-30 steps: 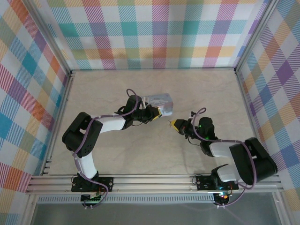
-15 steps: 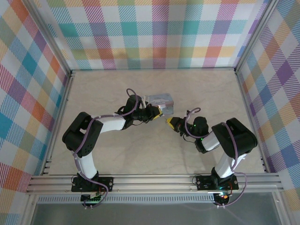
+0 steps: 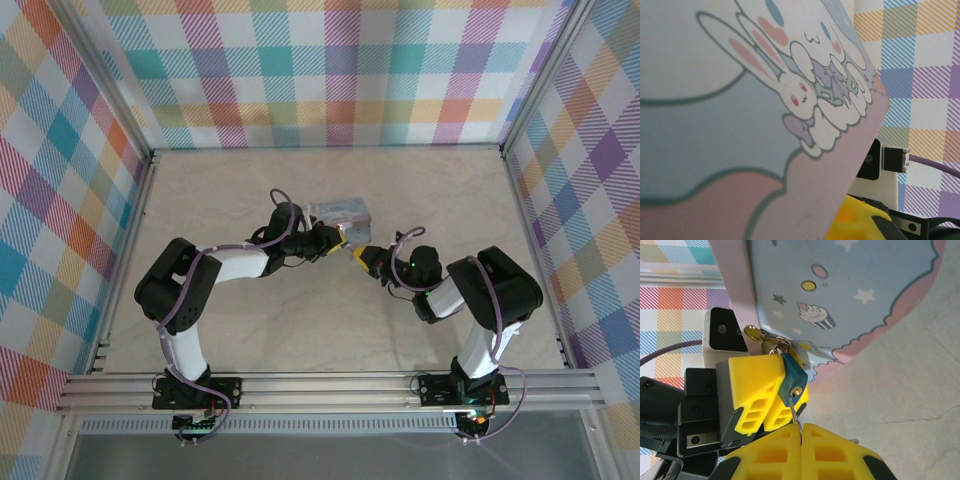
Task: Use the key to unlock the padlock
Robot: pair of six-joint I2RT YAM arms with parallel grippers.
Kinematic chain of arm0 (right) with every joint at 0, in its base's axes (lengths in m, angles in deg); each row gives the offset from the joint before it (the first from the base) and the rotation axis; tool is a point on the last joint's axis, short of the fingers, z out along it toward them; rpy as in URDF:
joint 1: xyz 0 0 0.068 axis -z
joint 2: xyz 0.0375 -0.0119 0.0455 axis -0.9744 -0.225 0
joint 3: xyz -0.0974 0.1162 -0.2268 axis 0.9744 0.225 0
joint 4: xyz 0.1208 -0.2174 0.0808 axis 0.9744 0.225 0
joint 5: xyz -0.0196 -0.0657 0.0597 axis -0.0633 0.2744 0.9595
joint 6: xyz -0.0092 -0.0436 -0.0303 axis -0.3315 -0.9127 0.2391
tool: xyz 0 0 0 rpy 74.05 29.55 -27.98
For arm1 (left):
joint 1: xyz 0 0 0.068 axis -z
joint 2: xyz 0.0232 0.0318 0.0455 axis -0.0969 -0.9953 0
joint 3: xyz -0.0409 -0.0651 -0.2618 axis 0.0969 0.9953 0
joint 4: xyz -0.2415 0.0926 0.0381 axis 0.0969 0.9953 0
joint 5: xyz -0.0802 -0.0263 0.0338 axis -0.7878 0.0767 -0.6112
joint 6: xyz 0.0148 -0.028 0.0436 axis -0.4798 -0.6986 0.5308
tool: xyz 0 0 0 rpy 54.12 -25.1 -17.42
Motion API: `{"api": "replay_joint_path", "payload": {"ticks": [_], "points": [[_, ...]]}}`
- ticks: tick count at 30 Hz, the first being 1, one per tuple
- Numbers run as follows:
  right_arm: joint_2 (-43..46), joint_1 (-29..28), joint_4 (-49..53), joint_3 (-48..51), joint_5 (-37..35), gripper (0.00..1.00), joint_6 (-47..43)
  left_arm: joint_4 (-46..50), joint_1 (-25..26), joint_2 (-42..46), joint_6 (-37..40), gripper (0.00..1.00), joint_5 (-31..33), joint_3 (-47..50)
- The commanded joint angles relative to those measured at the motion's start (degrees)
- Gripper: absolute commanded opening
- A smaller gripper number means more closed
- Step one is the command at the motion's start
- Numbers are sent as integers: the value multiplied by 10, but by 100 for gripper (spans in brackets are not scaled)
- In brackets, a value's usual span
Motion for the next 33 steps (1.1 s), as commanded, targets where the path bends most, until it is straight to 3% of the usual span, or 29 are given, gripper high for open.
{"api": "replay_joint_path", "payload": {"ticks": [1,33], "points": [[-8,-5,-32,-9,-1,1,-8,-32,-5,-2,-13,11,-17,-6],[-11,-6,-33,-38,-28,1,-33,-72,-6,-3,-35,10,-29,14]]}}
